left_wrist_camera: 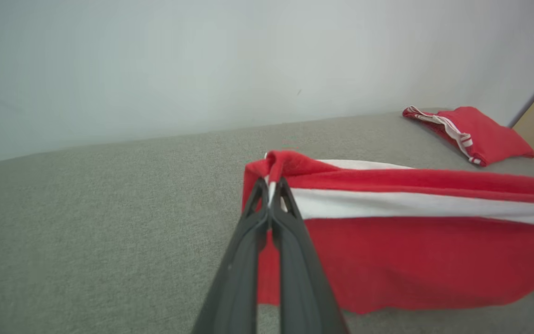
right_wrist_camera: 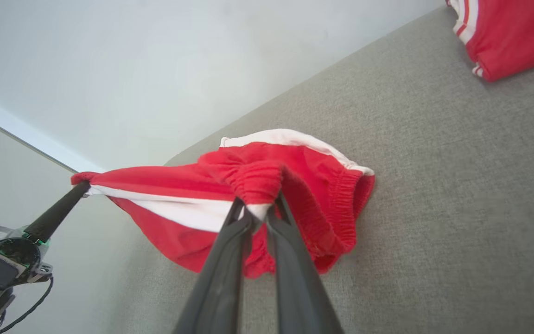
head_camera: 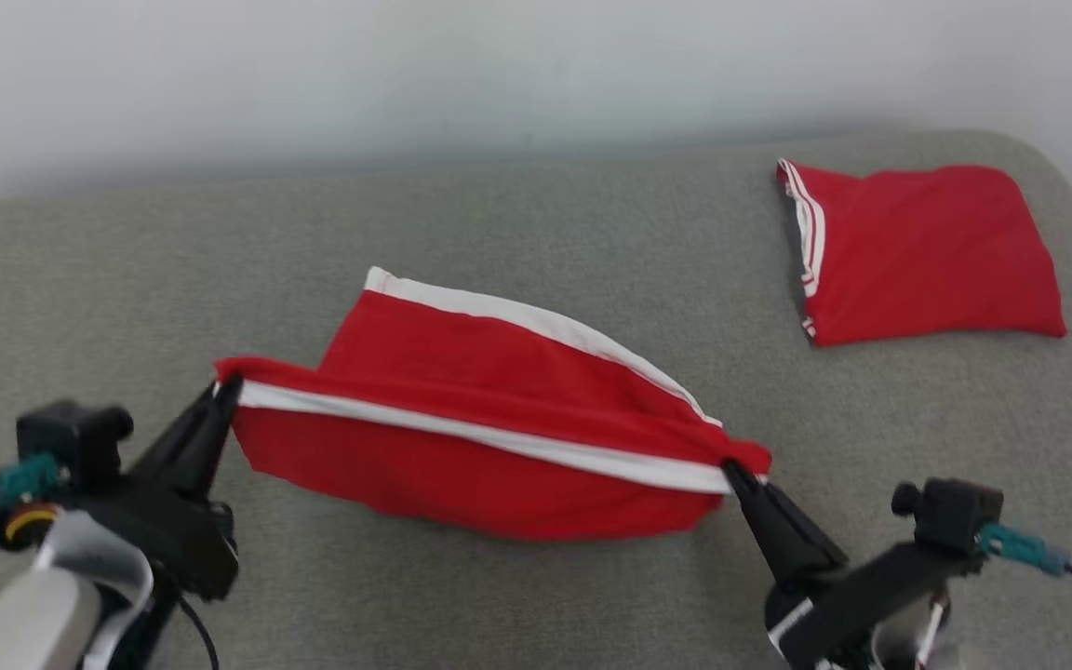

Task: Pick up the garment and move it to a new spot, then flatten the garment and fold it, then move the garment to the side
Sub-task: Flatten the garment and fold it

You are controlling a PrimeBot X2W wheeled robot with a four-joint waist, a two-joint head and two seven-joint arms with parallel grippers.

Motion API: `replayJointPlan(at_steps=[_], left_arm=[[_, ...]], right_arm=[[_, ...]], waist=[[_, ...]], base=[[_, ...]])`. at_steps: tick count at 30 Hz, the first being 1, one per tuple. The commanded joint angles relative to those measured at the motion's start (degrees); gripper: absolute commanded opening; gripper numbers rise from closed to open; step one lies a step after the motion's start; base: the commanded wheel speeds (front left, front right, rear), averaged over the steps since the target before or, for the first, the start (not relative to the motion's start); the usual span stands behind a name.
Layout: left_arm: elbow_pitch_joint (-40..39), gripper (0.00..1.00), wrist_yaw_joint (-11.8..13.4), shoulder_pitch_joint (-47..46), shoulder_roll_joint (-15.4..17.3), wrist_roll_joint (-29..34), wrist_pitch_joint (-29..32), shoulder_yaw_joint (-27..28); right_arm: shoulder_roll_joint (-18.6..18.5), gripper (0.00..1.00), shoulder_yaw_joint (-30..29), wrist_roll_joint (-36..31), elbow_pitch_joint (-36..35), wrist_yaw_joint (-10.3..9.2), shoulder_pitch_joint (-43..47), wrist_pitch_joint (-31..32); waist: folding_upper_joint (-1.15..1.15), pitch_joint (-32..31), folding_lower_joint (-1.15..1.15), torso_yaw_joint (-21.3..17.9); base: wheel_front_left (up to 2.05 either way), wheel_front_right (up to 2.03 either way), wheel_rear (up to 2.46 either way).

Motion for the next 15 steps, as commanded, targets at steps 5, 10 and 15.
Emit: replayJointPlan(at_steps=[5,10,15], left_arm=[[5.48,0.00,-3.40,-9.51,2.04,0.20,5.88,-1.15],[13.21,0.00,-6.57,-17.57,1.23,1.34,9.07,-3.15],[20.39,0.00,-8.40,-22.75,0.48,1.75,10.17,-3.96]], right_arm=[[4.50,0.00,-1.05,2.83,5.55,-0.05,-7.11,-0.11],[6.67,0.00,-0.06,3.94,10.70,-0.04,-11.96,-0.92],[7.89,0.00,1.12,5.27,13.88,-0.04,-15.28,-2.25]], waist=[[-0.01,7.39,-0.01,-6.44],[-0.01,9.95,-0.01,-8.45],[-0.01,11.05,-0.01,-9.97]], base=[[0.00,0.00,0.00],[0.00,0.00,0.00],[0.00,0.00,0.00]])
